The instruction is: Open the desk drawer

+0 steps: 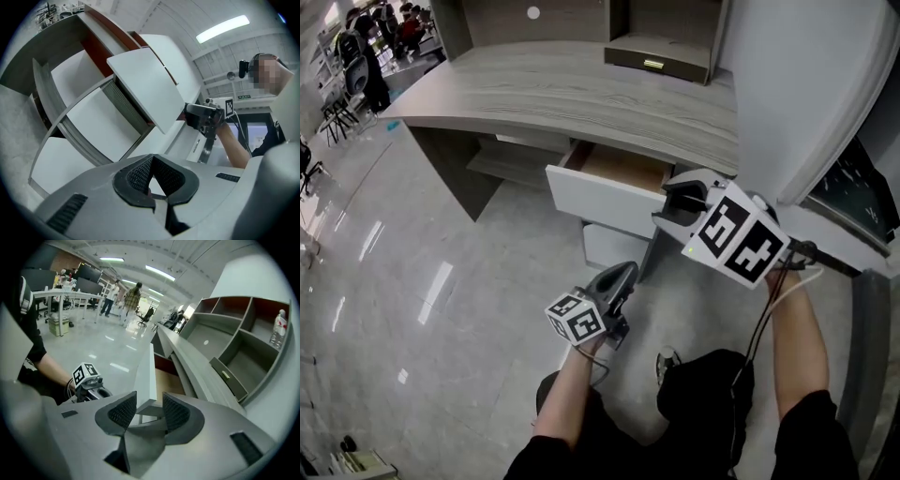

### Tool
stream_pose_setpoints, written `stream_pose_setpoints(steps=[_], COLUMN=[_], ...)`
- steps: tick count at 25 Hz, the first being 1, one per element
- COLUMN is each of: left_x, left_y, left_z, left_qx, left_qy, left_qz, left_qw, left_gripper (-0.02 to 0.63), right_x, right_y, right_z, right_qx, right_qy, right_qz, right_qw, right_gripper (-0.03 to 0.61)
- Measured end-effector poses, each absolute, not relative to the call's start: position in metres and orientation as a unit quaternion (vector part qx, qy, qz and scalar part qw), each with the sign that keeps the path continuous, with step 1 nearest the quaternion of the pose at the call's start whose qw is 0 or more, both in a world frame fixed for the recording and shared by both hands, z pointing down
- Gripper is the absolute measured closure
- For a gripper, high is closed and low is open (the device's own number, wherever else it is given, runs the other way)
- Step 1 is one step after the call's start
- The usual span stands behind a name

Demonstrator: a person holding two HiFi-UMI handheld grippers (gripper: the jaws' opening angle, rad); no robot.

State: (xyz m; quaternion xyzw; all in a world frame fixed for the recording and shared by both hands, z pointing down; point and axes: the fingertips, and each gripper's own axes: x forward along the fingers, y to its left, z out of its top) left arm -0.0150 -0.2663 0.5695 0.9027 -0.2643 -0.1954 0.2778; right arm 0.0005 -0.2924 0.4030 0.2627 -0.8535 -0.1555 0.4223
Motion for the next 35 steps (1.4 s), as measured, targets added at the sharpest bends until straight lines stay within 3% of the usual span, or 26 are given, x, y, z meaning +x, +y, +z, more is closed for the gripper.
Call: stream_pose_setpoints(steps=[3,5,11,35], left_x=[-0.012,-0.013,-0.025,-0.046], left_y=[-0.264,-0.264,-0.265,-0.242], left_z=[0.568,0.568,0.568,0.584], left_qx=[0.902,0.901,0.898,0.891], left_qy=[-0.26,-0.261,-0.273,-0.293], left_qz=[-0.199,-0.2,-0.202,-0.194], left_qw=[0.283,0.284,0.281,0.286], left_gripper=[0.611,0.611,0.611,0.611], right_x=[-0.006,-0.008,-0.009,-0.027], right_y=[-0.295,-0.298,-0.295,-0.254], right_z=[0.412,0.416,0.426,0.461], right_qx=[0.243,0.241,0.239,0.278], right_qy=[-0.847,-0.84,-0.845,-0.821], right_qz=[-0.155,-0.164,-0.155,-0.237], right_qw=[0.447,0.459,0.452,0.439], right_gripper=[0.425,0.457,0.484,0.497])
